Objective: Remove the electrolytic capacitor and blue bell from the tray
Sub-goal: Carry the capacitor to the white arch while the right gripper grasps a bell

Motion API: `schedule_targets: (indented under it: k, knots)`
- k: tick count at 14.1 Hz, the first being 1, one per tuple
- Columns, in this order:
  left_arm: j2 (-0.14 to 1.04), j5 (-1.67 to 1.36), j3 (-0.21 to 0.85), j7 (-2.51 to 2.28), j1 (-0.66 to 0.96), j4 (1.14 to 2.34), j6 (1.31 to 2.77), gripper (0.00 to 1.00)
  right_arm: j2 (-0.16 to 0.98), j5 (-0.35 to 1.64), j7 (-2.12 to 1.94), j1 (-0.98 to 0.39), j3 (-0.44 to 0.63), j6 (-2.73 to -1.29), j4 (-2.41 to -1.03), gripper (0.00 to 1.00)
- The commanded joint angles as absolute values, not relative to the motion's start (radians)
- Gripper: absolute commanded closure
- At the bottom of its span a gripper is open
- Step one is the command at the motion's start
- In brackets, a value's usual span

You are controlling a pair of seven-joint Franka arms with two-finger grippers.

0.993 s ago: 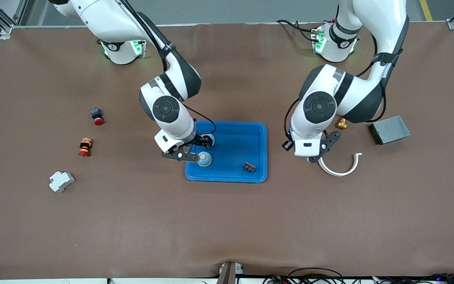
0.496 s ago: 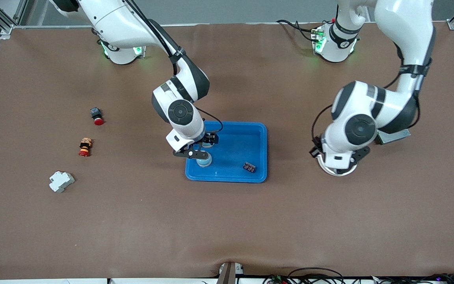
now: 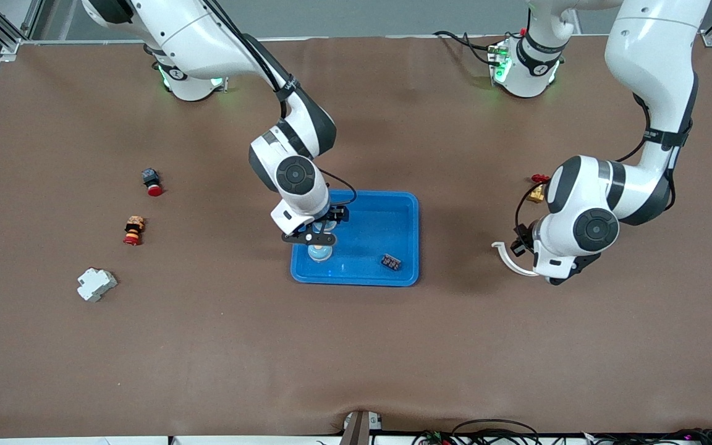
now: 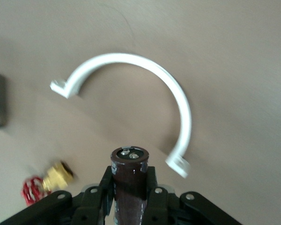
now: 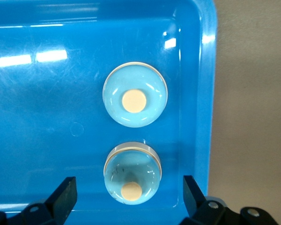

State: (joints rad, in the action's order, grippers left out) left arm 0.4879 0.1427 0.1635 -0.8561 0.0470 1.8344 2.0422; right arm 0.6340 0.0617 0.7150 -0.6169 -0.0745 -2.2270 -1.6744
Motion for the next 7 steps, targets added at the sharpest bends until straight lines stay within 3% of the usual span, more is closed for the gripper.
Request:
schedule_targets:
  k: [1, 7]
  knots:
    - [0.495, 0.184, 0.173, -0.836, 0.020, 1.867, 2.094, 1.00, 0.646, 0.063, 0.718, -0.632, -0.071, -2.235, -1.667, 0.00]
    - [0.554, 0.212, 0.170, -0.830, 0.009, 1.864, 2.152, 1.00, 0.661, 0.063, 0.718, -0.649, -0.072, -2.237, -1.667, 0.00]
